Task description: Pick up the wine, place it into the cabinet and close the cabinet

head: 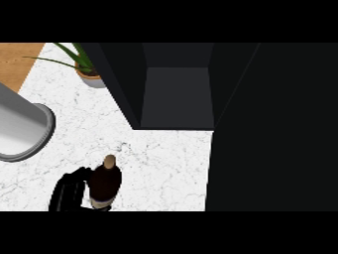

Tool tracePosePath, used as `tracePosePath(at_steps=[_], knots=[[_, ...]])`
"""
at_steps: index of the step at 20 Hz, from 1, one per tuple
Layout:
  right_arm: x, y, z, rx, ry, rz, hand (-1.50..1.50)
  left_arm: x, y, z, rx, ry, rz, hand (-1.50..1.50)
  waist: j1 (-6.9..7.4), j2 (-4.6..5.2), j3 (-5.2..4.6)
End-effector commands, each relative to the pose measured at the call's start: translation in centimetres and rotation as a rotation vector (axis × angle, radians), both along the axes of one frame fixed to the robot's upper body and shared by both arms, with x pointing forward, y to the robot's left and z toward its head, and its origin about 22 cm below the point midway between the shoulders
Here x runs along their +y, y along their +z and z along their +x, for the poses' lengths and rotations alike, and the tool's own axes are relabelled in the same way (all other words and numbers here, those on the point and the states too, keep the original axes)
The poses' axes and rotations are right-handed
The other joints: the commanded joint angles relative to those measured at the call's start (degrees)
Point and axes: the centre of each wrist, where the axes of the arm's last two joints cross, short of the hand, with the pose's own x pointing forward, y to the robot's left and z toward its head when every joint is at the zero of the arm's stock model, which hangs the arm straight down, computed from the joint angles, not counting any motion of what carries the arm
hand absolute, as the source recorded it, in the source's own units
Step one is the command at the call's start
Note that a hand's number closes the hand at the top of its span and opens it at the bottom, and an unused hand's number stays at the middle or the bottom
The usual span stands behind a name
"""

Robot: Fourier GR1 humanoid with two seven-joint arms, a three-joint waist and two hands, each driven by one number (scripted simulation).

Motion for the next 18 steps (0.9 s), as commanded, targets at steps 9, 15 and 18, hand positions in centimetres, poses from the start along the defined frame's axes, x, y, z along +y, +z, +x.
tracePosePath(at_steps=[9,15,18], knots=[[0.4,0.9,0.5,0.009,0.003,0.016,-1.50,-3.0,10.5,-1.3,-0.095,-0.084,-0.078,1.50,-0.25,0.21,-0.16],[-0.3,0.3,-0.1,0.015,0.020,-0.002,-1.50,-6.0,14.7,0.7,-0.135,-0.049,-0.053,1.50,-0.63,0.25,-0.18],[1.0,-0.1,1.3,0.017,0.008,0.005,-1.50,-8.3,16.2,2.7,-0.122,-0.051,-0.081,1.50,-0.61,0.31,-0.20]])
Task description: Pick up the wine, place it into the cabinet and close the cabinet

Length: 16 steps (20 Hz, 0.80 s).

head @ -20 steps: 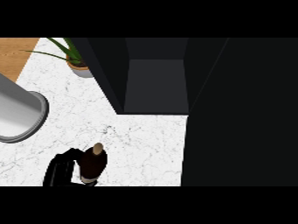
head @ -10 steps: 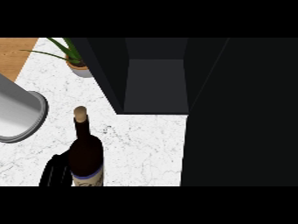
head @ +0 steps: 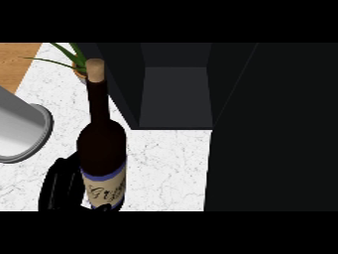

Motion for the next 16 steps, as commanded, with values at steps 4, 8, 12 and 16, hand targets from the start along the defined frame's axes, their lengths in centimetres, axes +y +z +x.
tracePosePath(at_steps=[4,8,12,16], knots=[[0.2,0.8,1.0,-0.004,0.000,0.003,-1.50,-4.6,3.9,5.1,0.017,-0.014,0.002,1.50,-0.30,0.11,-0.03],[-1.7,-1.3,0.2,0.012,-0.002,0.019,-1.50,-4.0,6.0,6.6,-0.028,0.021,0.017,1.50,-0.43,0.07,-0.01],[-1.2,0.1,1.8,-0.002,0.004,-0.010,-1.50,-6.9,3.9,9.3,-0.043,0.032,0.060,1.50,-0.44,0.16,-0.04],[-0.9,-1.3,0.6,0.002,0.016,0.005,-1.50,-9.2,5.5,10.1,-0.046,0.045,0.143,1.50,-0.52,0.10,-0.02]])
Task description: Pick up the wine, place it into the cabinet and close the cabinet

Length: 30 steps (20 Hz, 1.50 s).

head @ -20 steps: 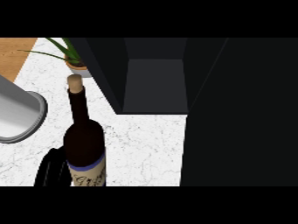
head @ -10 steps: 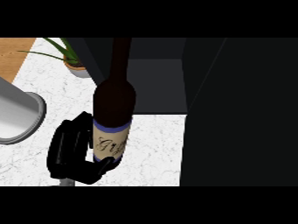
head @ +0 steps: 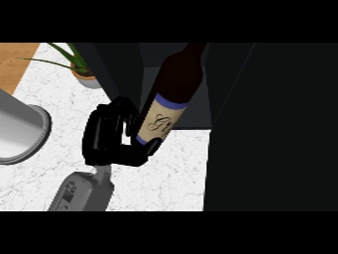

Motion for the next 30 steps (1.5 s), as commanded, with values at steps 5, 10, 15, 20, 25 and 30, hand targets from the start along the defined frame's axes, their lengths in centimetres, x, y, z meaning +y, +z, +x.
tracePosePath(at_steps=[5,10,15,20,25,30], knots=[[-0.7,-0.3,0.7,0.000,-0.016,-0.003,-1.50,-3.8,-0.1,2.0,0.014,0.009,0.138,1.50,0.02,0.01,0.00],[-0.2,0.6,0.8,0.000,-0.030,-0.006,-1.50,-4.9,-2.1,2.1,0.018,0.027,0.167,1.50,0.10,0.00,-0.01],[1.0,0.8,0.8,-0.019,0.008,-0.002,-1.50,-5.3,-4.8,3.5,0.082,0.054,0.120,1.50,-0.18,0.11,-0.04],[-0.7,-0.7,1.7,0.008,-0.007,0.003,-1.50,-5.9,-5.5,3.3,0.096,0.072,0.139,1.50,-0.17,0.10,-0.01],[1.0,-0.1,1.3,0.010,0.013,-0.001,-1.50,-6.5,-6.6,4.0,0.141,0.089,0.156,1.50,-0.50,0.15,-0.03],[1.8,0.3,-0.6,-0.010,-0.011,0.006,-1.50,-3.3,-9.4,3.5,0.156,0.085,0.117,1.50,-0.02,0.03,-0.02]])
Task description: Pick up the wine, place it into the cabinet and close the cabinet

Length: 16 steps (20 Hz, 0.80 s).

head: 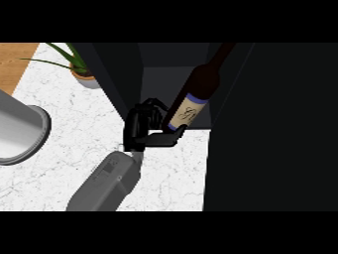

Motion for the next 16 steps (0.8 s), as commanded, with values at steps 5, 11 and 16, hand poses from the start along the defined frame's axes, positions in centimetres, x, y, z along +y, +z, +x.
tracePosePath(at_steps=[5,11,16], knots=[[0.5,-0.3,1.2,0.000,0.008,0.017,-1.50,1.0,-2.2,1.5,0.029,0.010,-0.128,1.50,-0.76,0.28,-0.05],[-0.2,-0.2,-0.3,0.023,0.016,0.002,-1.50,0.9,-2.0,2.0,0.031,-0.022,-0.126,1.50,-0.18,0.02,-0.01],[0.4,-1.1,0.7,0.015,0.030,0.017,-1.50,0.4,-0.6,4.8,0.020,-0.005,-0.129,1.50,-1.30,0.39,-0.05]])
